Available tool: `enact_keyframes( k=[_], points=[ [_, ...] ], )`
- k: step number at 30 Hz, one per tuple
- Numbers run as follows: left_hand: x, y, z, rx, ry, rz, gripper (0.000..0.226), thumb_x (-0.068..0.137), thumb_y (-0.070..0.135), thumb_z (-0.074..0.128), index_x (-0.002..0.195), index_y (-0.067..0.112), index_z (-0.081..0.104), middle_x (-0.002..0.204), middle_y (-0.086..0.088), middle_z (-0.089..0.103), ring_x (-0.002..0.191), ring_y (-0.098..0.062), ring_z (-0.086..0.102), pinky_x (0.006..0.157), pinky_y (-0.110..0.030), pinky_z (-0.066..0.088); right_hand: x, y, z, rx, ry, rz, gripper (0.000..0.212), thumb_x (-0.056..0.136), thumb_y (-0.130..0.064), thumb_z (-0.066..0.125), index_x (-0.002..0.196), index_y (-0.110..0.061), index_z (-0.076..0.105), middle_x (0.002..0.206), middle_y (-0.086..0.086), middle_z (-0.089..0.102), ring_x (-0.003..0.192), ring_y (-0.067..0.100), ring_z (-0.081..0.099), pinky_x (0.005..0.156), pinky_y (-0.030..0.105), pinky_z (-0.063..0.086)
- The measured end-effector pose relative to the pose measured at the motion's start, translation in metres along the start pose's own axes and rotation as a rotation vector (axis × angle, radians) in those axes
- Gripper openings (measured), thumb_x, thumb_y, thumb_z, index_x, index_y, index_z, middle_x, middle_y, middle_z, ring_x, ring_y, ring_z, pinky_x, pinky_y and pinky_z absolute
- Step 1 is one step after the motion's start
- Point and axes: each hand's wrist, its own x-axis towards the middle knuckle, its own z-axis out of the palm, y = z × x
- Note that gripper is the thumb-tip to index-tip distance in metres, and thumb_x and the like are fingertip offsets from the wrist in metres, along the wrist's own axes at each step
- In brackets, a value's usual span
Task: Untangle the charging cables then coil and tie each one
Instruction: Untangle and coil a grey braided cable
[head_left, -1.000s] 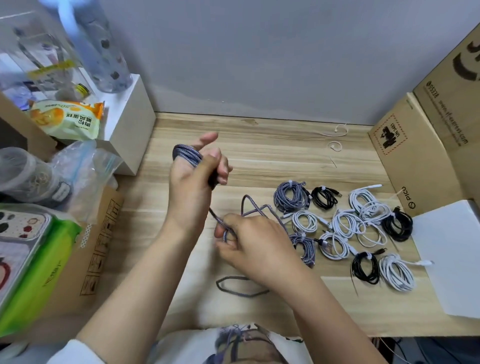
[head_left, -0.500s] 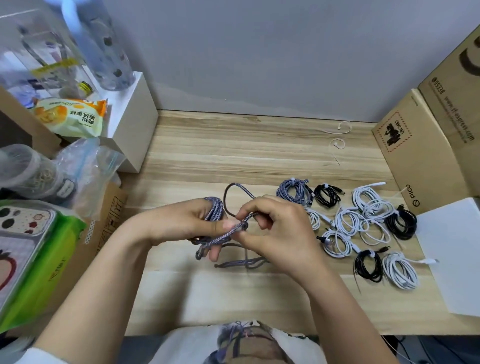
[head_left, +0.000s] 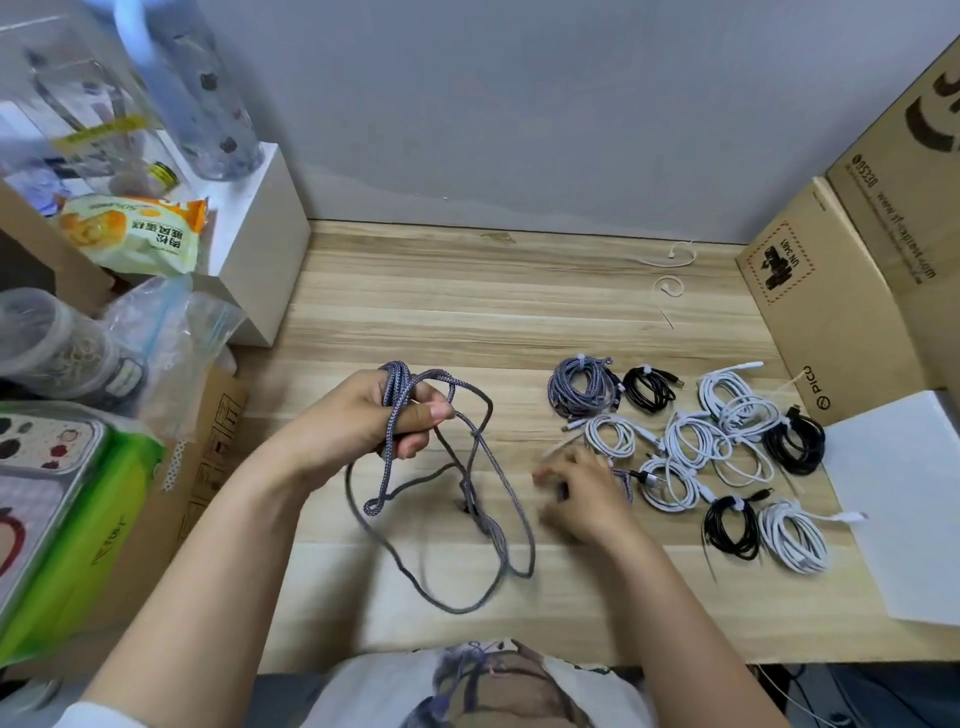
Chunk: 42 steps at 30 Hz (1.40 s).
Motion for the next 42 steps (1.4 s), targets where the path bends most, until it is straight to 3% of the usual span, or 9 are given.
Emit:
enact_keyframes(
  k=[6, 10, 12, 14, 17, 23, 30, 38, 42],
  points=[
    [0.001, -0.002, 0.007, -0.039, 0.029, -0.002, 0.032, 0.075, 0.026, 0.074, 0.088, 0.000, 0.061, 0.045, 0.000, 0.043, 0.046, -0.013, 0.036, 0.047, -0.019, 0.029, -0.003, 0.013, -0.011, -0.155, 0.107, 0.113, 0.030, 0.086, -0.006, 0.053, 0.099, -0.029, 0.067, 0.121, 0.001, 0.051, 0.121, 0.023, 0.042, 0.095, 0.030, 0.033],
    [0.001, 0.000, 0.012, -0.067, 0.013, 0.013, 0.031, 0.076, 0.026, 0.074, 0.087, 0.000, 0.061, 0.045, -0.003, 0.043, 0.046, -0.014, 0.034, 0.047, -0.018, 0.030, -0.015, -0.029, -0.038, 0.442, 0.312, -0.134, 0.014, 0.088, -0.018, 0.063, 0.101, -0.022, 0.066, 0.102, -0.007, 0.060, 0.096, 0.004, 0.055, 0.087, 0.024, 0.042],
    [0.000, 0.003, 0.016, -0.099, 0.018, 0.026, 0.022, 0.072, 0.025, 0.071, 0.081, 0.007, 0.061, 0.045, -0.006, 0.042, 0.045, -0.014, 0.034, 0.045, -0.016, 0.031, -0.026, -0.059, -0.055, 0.704, 0.238, -0.326, 0.020, 0.089, -0.031, 0.058, 0.107, -0.023, 0.063, 0.105, -0.012, 0.062, 0.096, -0.002, 0.057, 0.087, 0.016, 0.043],
    [0.000, 0.005, 0.016, -0.111, 0.035, 0.043, 0.020, 0.072, 0.023, 0.075, 0.078, 0.009, 0.061, 0.044, -0.004, 0.042, 0.043, -0.013, 0.034, 0.046, -0.017, 0.030, -0.033, -0.076, -0.062, 0.654, 0.134, -0.441, 0.019, 0.087, -0.037, 0.054, 0.100, -0.027, 0.063, 0.099, -0.011, 0.066, 0.095, 0.001, 0.060, 0.086, 0.019, 0.045],
    [-0.001, 0.005, 0.007, -0.171, 0.165, 0.040, 0.017, 0.066, 0.016, 0.077, 0.071, 0.010, 0.062, 0.043, 0.003, 0.040, 0.036, -0.007, 0.032, 0.049, -0.019, 0.034, -0.040, -0.086, -0.068, 0.799, 0.161, -0.434, 0.016, 0.085, -0.034, 0.061, 0.072, -0.025, 0.061, 0.065, -0.006, 0.061, 0.057, 0.007, 0.056, 0.063, 0.031, 0.047],
    [-0.001, -0.001, -0.008, -0.409, 0.137, 0.057, 0.063, 0.037, 0.076, 0.077, 0.067, 0.021, 0.070, 0.036, 0.009, 0.028, 0.039, -0.009, 0.028, 0.048, -0.016, 0.042, -0.040, -0.085, -0.084, 1.237, 0.264, -0.301, 0.031, 0.083, -0.031, 0.064, 0.054, -0.020, 0.061, 0.058, 0.006, 0.036, 0.041, 0.004, 0.027, 0.041, 0.017, 0.022],
    [0.019, 0.001, -0.017, -0.651, 0.198, -0.070, 0.066, 0.086, 0.054, 0.031, 0.046, 0.015, 0.065, 0.025, 0.008, 0.023, 0.021, -0.003, 0.020, 0.038, -0.013, 0.035, -0.042, -0.078, -0.101, 1.710, 0.323, -0.350, 0.032, 0.081, -0.027, 0.052, 0.051, -0.018, 0.060, 0.043, -0.011, 0.036, 0.034, 0.000, 0.020, 0.039, 0.018, 0.013],
    [0.016, -0.011, -0.041, -0.587, 0.303, -0.093, 0.065, 0.093, 0.050, 0.026, 0.056, 0.017, 0.069, 0.026, 0.008, 0.025, 0.021, -0.004, 0.021, 0.038, -0.014, 0.037, -0.035, -0.066, -0.099, 1.663, 0.297, -0.216, 0.029, 0.078, -0.028, 0.056, 0.050, -0.018, 0.058, 0.042, -0.010, 0.026, 0.034, 0.005, 0.023, 0.041, 0.016, 0.026],
    [0.009, -0.003, -0.030, -0.402, 0.418, -0.044, 0.046, 0.078, 0.051, 0.045, 0.078, 0.007, 0.060, 0.031, 0.007, 0.026, 0.028, -0.006, 0.020, 0.040, -0.016, 0.032, -0.032, -0.060, -0.095, 1.158, 0.109, -0.156, 0.020, 0.063, -0.016, 0.047, 0.070, -0.011, 0.065, 0.048, -0.001, 0.047, 0.041, 0.012, 0.043, 0.051, 0.023, 0.044]
  ],
)
